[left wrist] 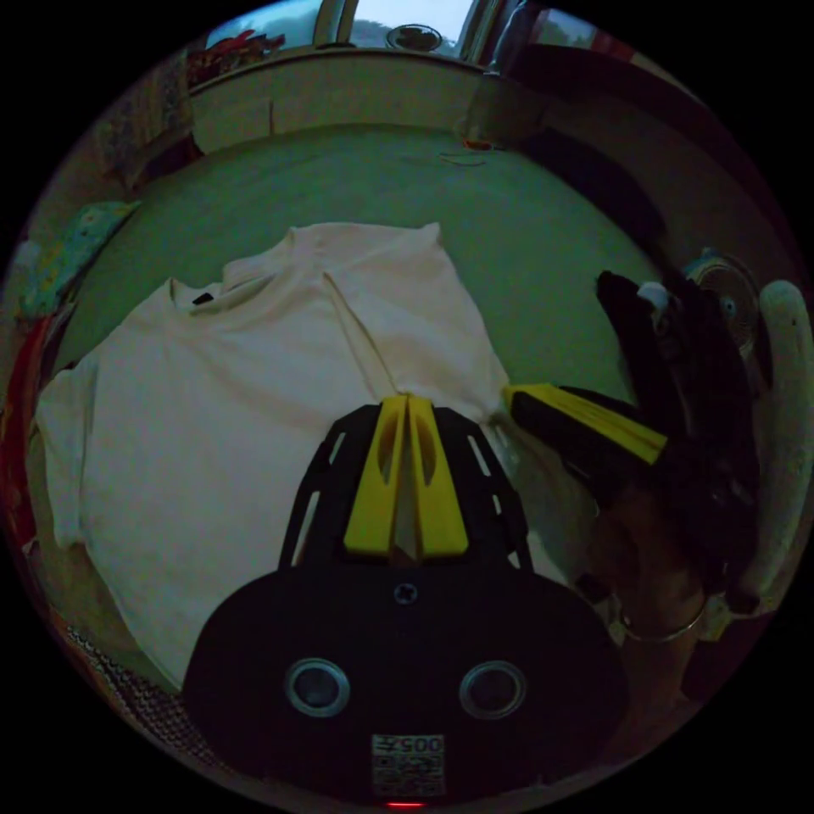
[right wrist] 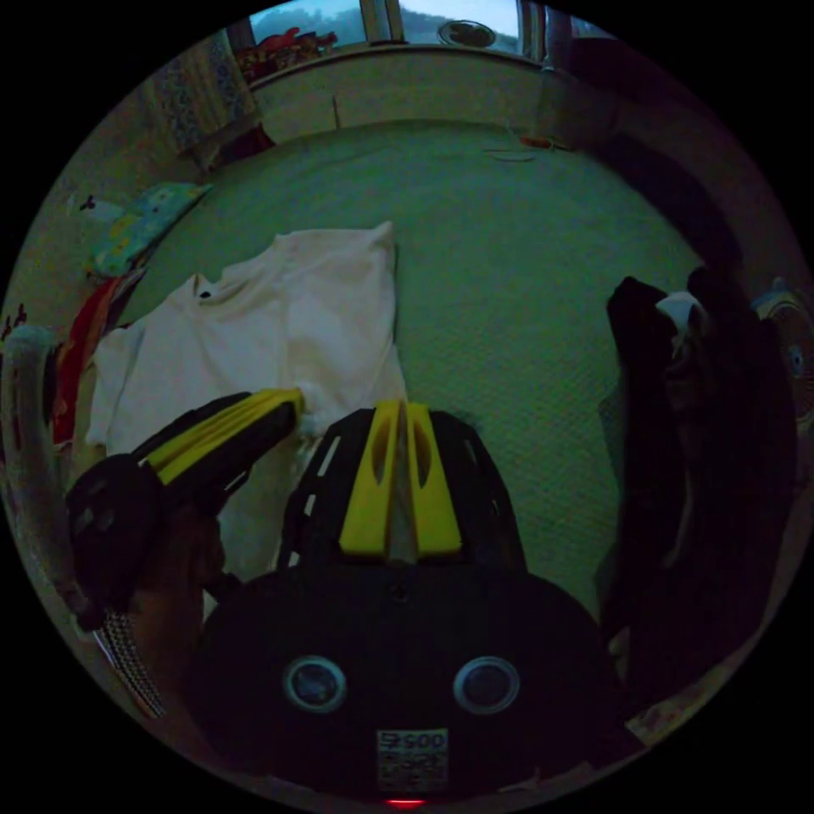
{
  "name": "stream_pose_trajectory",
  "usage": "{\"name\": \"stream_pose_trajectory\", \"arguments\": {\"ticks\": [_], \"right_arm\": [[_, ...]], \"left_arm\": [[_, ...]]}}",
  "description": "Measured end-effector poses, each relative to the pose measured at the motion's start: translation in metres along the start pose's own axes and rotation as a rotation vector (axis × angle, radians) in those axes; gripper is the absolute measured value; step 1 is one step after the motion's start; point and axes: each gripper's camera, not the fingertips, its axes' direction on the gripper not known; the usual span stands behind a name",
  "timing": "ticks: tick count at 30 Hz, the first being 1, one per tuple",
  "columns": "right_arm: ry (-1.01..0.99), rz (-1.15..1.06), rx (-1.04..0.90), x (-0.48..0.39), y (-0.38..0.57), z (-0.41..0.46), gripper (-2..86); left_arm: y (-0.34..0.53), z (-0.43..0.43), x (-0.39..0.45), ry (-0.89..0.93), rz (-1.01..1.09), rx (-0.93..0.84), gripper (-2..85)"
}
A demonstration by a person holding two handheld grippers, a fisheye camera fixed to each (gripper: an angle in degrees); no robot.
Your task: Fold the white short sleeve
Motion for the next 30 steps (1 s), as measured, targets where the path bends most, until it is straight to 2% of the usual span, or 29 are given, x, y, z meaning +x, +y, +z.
{"name": "stream_pose_trajectory", "arguments": {"ticks": [5, 9, 14, 19, 22, 26, 30], "right_arm": [[-0.008, 0.025, -0.020, 0.002, 0.010, 0.001, -1.6], [0.056, 0.017, -0.033, -0.007, 0.018, 0.001, -1.6], [0.075, -0.007, 0.021, -0.021, 0.030, -0.006, -1.4], [0.092, -0.026, -0.008, -0.042, 0.040, -0.002, -1.3], [0.110, -0.063, 0.016, -0.058, 0.048, -0.005, -1.3], [0.108, -0.081, 0.035, -0.072, 0.056, -0.005, -1.3], [0.069, -0.079, 0.062, -0.084, 0.063, -0.006, -1.1]], "left_arm": [[0.018, -0.036, -0.006, -0.098, 0.054, -0.033, -0.4], [0.030, -0.065, -0.025, -0.068, 0.020, -0.014, -0.4], [0.048, -0.121, -0.061, -0.039, -0.007, 0.092, -0.4], [0.060, -0.155, -0.095, -0.026, -0.012, 0.037, -0.4], [0.071, -0.189, -0.124, -0.097, -0.026, 0.061, -0.2], [0.100, -0.253, -0.202, -0.233, -0.168, 0.159, 0.1], [0.134, -0.313, -0.292, -0.198, -0.372, 0.260, 0.3]]}}
